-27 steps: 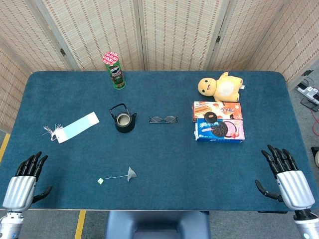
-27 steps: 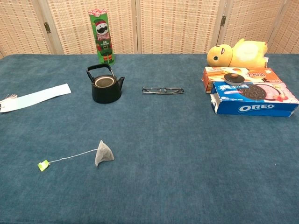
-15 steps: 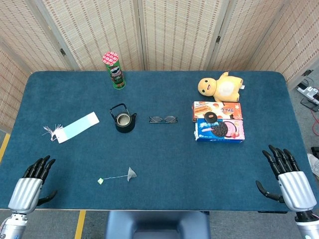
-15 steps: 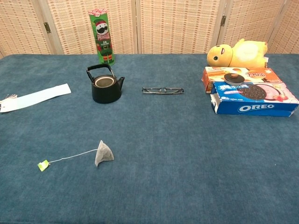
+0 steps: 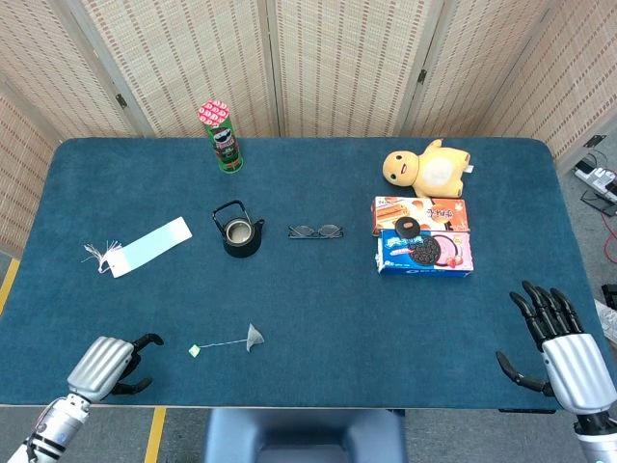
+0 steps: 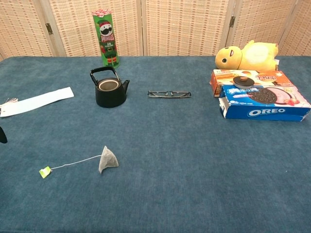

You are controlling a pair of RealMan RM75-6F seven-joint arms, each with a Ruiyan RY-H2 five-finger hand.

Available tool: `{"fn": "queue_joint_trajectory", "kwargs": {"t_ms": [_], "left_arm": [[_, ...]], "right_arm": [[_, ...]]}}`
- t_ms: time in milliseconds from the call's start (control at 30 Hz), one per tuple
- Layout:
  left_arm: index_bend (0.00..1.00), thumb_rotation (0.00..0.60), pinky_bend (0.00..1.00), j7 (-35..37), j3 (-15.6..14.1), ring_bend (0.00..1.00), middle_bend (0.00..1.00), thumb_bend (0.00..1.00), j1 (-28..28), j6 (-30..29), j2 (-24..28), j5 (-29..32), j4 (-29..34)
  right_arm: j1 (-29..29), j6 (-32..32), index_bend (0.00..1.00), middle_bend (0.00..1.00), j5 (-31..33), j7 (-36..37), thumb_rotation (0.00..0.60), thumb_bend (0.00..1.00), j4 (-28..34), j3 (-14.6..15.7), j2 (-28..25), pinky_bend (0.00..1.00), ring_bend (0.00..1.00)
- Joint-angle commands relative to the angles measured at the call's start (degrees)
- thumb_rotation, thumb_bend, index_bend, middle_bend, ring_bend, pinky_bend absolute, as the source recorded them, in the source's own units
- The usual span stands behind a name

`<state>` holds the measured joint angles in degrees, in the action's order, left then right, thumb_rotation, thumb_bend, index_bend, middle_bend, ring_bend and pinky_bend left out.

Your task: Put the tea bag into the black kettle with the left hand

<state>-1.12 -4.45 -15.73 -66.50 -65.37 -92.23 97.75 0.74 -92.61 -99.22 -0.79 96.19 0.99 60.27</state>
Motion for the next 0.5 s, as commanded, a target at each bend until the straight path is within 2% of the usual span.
{"fn": "queue_joint_trajectory", "kwargs": {"t_ms": [33,267,500], "left_arm": [[0.27,0.6,1.0,-3.3,1.6,1.0,0.99,0.28,-2.6,5.3,-2.1,4.8,-0.5],[0.3,0.6,1.0,-6.7,3.0,1.0,1.0,0.33,-5.2,9.1,-6.1,8.6,-2.0],[0.35,0.6,1.0,-9.1,3.9,1.0,1.0,0.35,-6.8,8.9,-10.6,8.6,-4.6]], "right_arm": [[0.0,-0.1,0.0,0.0,0.1,0.1,0.339,0.4,-0.1,-0.1,0.0,0.0,0.0],[0.2,0.6,0.0,0.0,0.9,0.3,0.338,0.4,-0.2,-0.3,-0.1,0.0,0.0],[0.4,1.1,0.0,0.0,1.7,0.7,0.34,0.4,-0.2,-0.7,-0.2,0.0,0.0]]}}
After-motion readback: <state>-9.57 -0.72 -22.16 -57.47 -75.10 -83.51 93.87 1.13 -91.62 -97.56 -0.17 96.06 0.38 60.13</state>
